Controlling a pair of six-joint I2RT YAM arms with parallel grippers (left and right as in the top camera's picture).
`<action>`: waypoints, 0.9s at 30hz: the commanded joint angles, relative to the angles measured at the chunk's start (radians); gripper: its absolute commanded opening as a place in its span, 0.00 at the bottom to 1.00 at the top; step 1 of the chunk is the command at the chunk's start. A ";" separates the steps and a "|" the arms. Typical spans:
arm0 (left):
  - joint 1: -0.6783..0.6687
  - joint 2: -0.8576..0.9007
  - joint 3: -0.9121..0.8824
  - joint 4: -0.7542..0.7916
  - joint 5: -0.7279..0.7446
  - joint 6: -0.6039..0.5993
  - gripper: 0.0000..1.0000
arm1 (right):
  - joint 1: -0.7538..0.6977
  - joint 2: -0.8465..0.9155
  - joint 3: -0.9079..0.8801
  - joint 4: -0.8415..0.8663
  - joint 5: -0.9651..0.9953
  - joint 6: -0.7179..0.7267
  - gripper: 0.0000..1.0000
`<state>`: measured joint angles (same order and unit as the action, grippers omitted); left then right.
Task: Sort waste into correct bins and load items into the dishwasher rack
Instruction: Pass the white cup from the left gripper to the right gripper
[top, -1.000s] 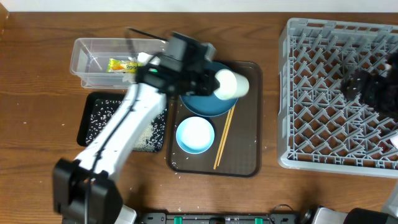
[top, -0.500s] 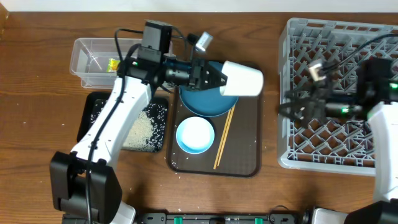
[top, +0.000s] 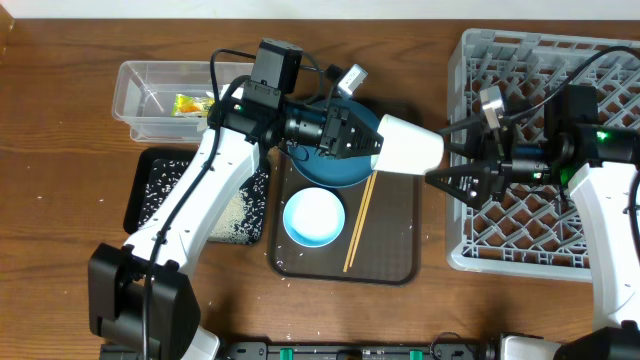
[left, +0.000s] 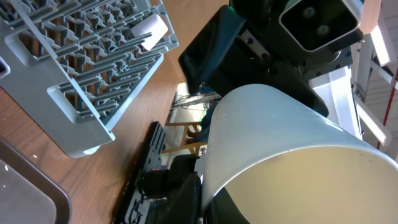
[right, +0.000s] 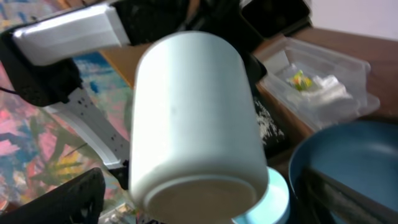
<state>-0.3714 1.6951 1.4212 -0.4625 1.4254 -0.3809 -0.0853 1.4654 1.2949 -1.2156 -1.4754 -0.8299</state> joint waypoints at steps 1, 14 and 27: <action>-0.001 0.005 0.000 0.005 -0.002 -0.018 0.06 | 0.027 0.000 -0.001 0.004 -0.081 -0.020 0.91; -0.001 0.005 0.000 0.005 -0.005 -0.022 0.07 | 0.070 0.001 -0.001 0.024 -0.069 -0.019 0.64; 0.000 0.005 0.000 -0.217 -0.578 0.088 0.65 | 0.044 0.000 0.006 0.130 0.393 0.347 0.31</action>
<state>-0.3714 1.6951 1.4216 -0.6086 1.2209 -0.3500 -0.0326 1.4658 1.2942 -1.1118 -1.3067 -0.7113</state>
